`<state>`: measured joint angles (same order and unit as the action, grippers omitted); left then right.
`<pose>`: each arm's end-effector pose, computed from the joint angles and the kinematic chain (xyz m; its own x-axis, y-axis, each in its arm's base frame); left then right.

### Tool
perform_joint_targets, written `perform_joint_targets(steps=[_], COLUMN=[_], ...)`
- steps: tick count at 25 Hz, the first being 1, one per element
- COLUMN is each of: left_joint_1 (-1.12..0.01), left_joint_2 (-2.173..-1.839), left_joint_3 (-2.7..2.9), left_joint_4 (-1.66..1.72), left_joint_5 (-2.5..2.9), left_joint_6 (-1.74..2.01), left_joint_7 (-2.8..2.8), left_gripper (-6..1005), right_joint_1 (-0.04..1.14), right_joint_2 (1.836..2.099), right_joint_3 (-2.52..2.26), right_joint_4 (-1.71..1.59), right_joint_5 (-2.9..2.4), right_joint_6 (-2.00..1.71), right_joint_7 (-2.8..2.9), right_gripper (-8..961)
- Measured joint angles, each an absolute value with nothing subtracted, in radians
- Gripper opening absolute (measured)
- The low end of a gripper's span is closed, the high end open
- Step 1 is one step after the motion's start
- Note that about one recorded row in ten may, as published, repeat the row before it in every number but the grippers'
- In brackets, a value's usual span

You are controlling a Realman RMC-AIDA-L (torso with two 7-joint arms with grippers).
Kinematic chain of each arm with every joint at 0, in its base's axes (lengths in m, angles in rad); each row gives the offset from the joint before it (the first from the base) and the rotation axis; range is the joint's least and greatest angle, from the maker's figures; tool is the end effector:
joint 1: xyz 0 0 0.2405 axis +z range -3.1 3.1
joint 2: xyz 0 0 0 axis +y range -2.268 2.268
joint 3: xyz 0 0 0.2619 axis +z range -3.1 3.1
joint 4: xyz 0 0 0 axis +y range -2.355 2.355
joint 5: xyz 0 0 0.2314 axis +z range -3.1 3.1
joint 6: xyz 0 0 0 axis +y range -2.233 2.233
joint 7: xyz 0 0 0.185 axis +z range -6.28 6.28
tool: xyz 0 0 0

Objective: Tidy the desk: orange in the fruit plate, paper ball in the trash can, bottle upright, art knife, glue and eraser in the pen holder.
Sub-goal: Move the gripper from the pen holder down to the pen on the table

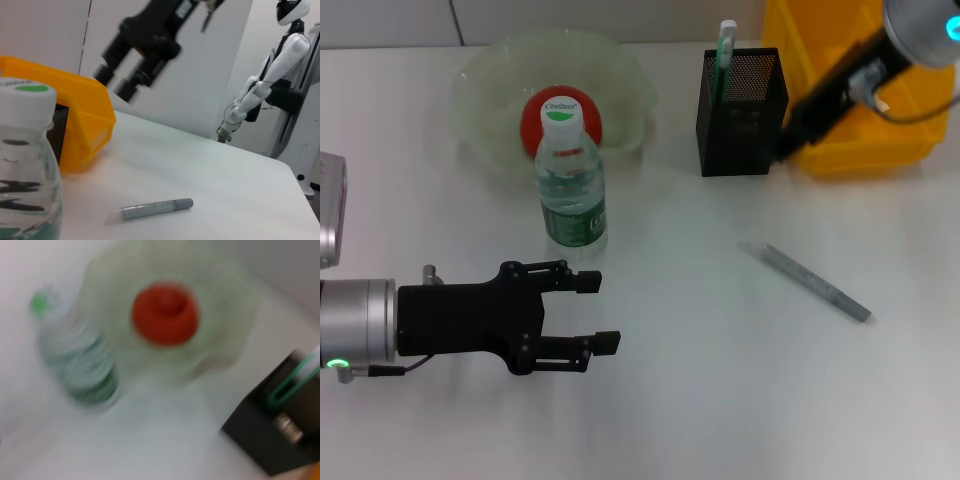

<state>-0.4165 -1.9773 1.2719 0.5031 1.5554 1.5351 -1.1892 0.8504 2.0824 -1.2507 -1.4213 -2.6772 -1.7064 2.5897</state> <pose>-0.2752 0.3038 -0.0755 0.8269 0.2961 0.4781 0.3335 -0.9427 0.0072 0.1071 0.4197 -0.0008 0.8077 -0.5567 0.1940 -0.4200 -0.7743 -0.4734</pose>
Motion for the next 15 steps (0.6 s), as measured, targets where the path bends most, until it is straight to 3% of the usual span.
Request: perform_joint_targets(steps=[9,15], left_joint_1=[-0.426,-0.433], left_joint_2=[-1.981,-1.985], left_joint_3=[1.272,1.272], left_joint_4=[0.503,0.503], left_joint_5=[1.558,1.558], left_joint_6=[1.527,1.523], left_joint_7=[-1.187,-1.189], left_gripper=[783,783], right_joint_1=[0.806,0.809], right_joint_2=[2.085,2.086], right_joint_3=[-1.373,-1.403], right_joint_4=[-1.184,-1.065], right_joint_5=[-2.662,-2.652], right_joint_6=[-1.601,-1.524], right_joint_7=[2.583,2.545], right_gripper=[595,465])
